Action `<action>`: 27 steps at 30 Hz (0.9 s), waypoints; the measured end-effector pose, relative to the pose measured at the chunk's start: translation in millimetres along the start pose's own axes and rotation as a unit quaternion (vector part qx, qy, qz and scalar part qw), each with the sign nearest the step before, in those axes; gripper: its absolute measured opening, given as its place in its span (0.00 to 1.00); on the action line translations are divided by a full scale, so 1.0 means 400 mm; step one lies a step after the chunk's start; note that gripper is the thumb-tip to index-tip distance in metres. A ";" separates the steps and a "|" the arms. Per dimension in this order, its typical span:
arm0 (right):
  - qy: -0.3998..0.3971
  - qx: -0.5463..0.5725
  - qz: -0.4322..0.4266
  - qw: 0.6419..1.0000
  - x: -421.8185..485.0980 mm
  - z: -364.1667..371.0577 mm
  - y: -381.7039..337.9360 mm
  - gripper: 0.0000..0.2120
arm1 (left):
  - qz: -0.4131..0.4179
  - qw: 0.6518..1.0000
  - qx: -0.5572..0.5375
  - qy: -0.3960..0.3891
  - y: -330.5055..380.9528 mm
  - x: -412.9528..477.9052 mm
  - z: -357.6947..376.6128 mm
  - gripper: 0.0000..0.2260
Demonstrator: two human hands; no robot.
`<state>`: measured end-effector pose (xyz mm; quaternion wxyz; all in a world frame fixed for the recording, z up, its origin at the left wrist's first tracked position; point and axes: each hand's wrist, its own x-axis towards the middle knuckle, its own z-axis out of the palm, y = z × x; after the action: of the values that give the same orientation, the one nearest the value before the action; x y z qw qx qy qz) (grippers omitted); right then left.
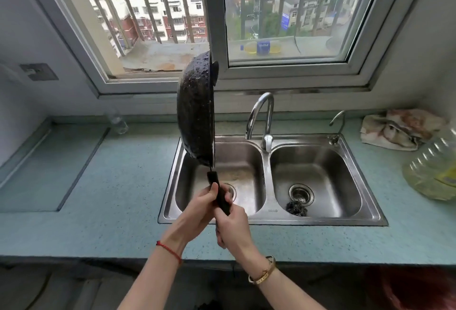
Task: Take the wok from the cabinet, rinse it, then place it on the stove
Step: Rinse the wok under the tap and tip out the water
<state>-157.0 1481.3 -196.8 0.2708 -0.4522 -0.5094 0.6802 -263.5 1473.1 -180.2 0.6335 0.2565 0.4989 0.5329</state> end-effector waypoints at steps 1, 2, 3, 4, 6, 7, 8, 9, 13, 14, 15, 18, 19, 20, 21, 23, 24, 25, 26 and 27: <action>-0.005 0.000 0.006 1.000 -0.001 -0.012 0.004 0.09 | -0.003 1.000 0.007 0.009 -0.008 0.002 0.009 0.13; -0.010 -0.002 0.011 1.000 -0.001 -0.023 0.007 0.08 | -0.005 1.000 0.011 0.019 -0.015 0.005 0.018 0.13; -0.017 -0.004 0.016 1.000 -0.001 -0.034 0.011 0.08 | -0.007 1.000 0.008 0.029 -0.022 0.006 0.027 0.13; -0.020 -0.004 0.021 1.000 -0.001 -0.042 0.014 0.08 | -0.009 0.999 0.003 0.037 -0.027 0.007 0.034 0.13; -0.025 -0.004 0.025 0.999 0.000 -0.053 0.019 0.08 | -0.013 0.999 -0.009 0.047 -0.037 0.007 0.044 0.13; -0.027 -0.003 0.024 0.999 0.000 -0.056 0.020 0.08 | -0.014 0.999 -0.012 0.050 -0.042 0.008 0.045 0.13; -0.029 -0.004 0.023 0.999 0.000 -0.059 0.022 0.08 | -0.015 0.998 -0.014 0.052 -0.045 0.009 0.047 0.13; -0.030 -0.005 0.021 0.999 0.001 -0.061 0.025 0.08 | -0.016 0.998 -0.016 0.055 -0.048 0.010 0.047 0.13; -0.038 -0.006 0.023 0.999 0.007 -0.057 0.028 0.08 | -0.019 0.997 -0.028 0.062 -0.050 0.014 0.037 0.13; -0.038 -0.004 0.025 0.999 0.011 -0.054 0.028 0.08 | -0.017 0.997 -0.028 0.063 -0.048 0.015 0.033 0.13; -0.038 -0.002 0.026 0.999 0.015 -0.050 0.028 0.08 | -0.016 0.998 -0.025 0.063 -0.046 0.017 0.028 0.13; -0.035 0.005 0.029 0.999 0.024 -0.026 0.030 0.07 | -0.013 0.998 -0.007 0.065 -0.035 0.018 0.007 0.13; -0.033 0.008 0.029 0.999 0.027 -0.018 0.031 0.08 | -0.010 0.998 0.000 0.064 -0.031 0.017 -0.001 0.13; -0.031 0.010 0.028 0.999 0.030 -0.009 0.031 0.08 | -0.008 0.998 0.007 0.062 -0.025 0.016 -0.008 0.13; -0.028 0.010 0.026 0.999 0.033 0.000 0.031 0.09 | -0.005 0.998 0.012 0.059 -0.020 0.014 -0.016 0.13; -0.021 0.011 0.020 1.000 0.037 0.022 0.029 0.10 | 0.000 0.999 0.020 0.050 -0.006 0.011 -0.034 0.13; -0.019 0.013 0.018 1.000 0.039 0.033 0.027 0.10 | 0.003 0.999 0.021 0.045 0.000 0.010 -0.044 0.13; -0.018 0.017 0.015 1.000 0.039 0.044 0.025 0.09 | 0.006 0.999 0.023 0.041 0.005 0.009 -0.055 0.13; -0.019 0.022 0.012 1.000 0.040 0.057 0.022 0.09 | 0.007 0.999 0.026 0.037 0.011 0.008 -0.066 0.13; -0.019 0.027 0.008 0.999 0.039 0.068 0.020 0.08 | 0.007 0.999 0.032 0.034 0.017 0.006 -0.078 0.13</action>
<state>-187.6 1479.5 -207.6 0.2681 -0.4358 -0.4923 0.7042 -294.6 1471.1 -186.9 0.6041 0.2618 0.5349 0.5295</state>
